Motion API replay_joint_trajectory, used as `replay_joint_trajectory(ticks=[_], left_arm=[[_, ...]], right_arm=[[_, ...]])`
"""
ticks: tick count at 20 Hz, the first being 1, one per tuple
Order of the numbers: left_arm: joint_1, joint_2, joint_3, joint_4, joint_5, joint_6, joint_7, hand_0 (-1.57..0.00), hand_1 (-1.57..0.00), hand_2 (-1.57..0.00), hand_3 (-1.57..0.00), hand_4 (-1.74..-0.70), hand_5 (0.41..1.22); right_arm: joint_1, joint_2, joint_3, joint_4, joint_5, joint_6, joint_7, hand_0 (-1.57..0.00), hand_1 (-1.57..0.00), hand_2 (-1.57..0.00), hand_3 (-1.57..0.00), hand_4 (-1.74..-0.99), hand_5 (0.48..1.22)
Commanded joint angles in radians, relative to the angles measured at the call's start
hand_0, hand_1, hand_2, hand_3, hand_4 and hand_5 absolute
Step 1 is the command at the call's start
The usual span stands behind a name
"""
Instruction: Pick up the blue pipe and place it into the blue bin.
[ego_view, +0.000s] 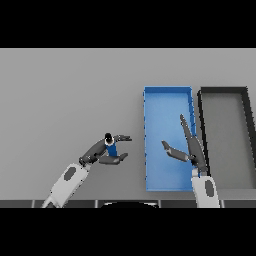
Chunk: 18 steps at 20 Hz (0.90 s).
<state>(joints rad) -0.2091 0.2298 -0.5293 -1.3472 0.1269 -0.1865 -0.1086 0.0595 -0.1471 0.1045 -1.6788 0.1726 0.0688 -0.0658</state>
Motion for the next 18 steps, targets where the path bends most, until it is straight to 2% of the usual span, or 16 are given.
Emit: replay_joint_trajectory(ticks=[1,2,4,7,11,12,13,16,18], left_arm=[[-0.003,-0.015,0.001,0.009,0.011,-0.003,0.009,-0.18,-0.41,-0.58,-0.59,-1.3,0.784],[0.005,-0.024,0.0,0.017,0.014,-0.002,0.003,-0.42,-0.64,-0.78,-0.78,-1.38,0.872],[0.007,-0.036,-0.004,0.0,-0.002,0.007,-0.014,-0.83,-0.98,-1.06,-1.02,-1.5,0.997],[0.015,-0.037,-0.019,-0.015,-0.009,0.014,-0.005,-1.19,-1.27,-1.31,-1.26,-1.62,1.106],[0.024,-0.039,-0.042,-0.022,-0.05,0.034,-0.054,-1.42,-1.45,-1.46,-1.44,-1.52,1.174],[0.023,-0.048,-0.041,-0.026,-0.063,0.044,-0.063,-1.45,-1.47,-1.49,-1.47,-1.51,1.183],[0.028,-0.055,-0.041,-0.04,-0.065,0.044,-0.065,-1.47,-1.49,-1.5,-1.49,-1.5,1.191],[0.03,-0.073,-0.026,-0.099,-0.05,0.039,-0.119,-1.52,-1.53,-1.54,-1.53,-1.48,1.206],[0.015,-0.092,-0.021,-0.136,-0.05,0.046,-0.117,-1.54,-1.54,-1.55,-1.54,-1.48,1.211]], right_arm=[[0.003,0.0,0.002,0.002,0.008,-0.005,0.006,0.0,0.0,0.0,0.0,-1.192,0.56],[-0.004,-0.008,-0.005,-0.001,0.006,-0.006,0.016,0.0,0.0,0.0,0.0,-1.191,0.561],[-0.005,-0.002,-0.003,0.007,0.01,-0.009,0.018,0.0,0.0,0.0,0.0,-1.184,0.562],[-0.008,-0.007,-0.007,0.005,0.006,-0.007,0.014,0.0,0.0,0.0,0.0,-1.178,0.561],[-0.008,0.001,0.002,0.016,0.013,-0.007,0.019,0.0,0.0,0.0,0.0,-1.174,0.558],[-0.006,-0.003,0.0,0.011,0.013,-0.007,0.012,0.0,0.0,0.0,0.0,-1.171,0.558],[-0.023,-0.001,-0.001,0.025,0.019,-0.013,0.03,0.0,0.0,0.0,0.0,-1.166,0.556],[-0.023,-0.01,-0.004,0.023,0.017,-0.008,0.022,0.0,0.0,0.0,0.0,-1.154,0.55],[-0.015,-0.014,-0.007,0.03,0.028,-0.016,0.014,0.0,0.0,0.0,0.0,-1.144,0.551]])
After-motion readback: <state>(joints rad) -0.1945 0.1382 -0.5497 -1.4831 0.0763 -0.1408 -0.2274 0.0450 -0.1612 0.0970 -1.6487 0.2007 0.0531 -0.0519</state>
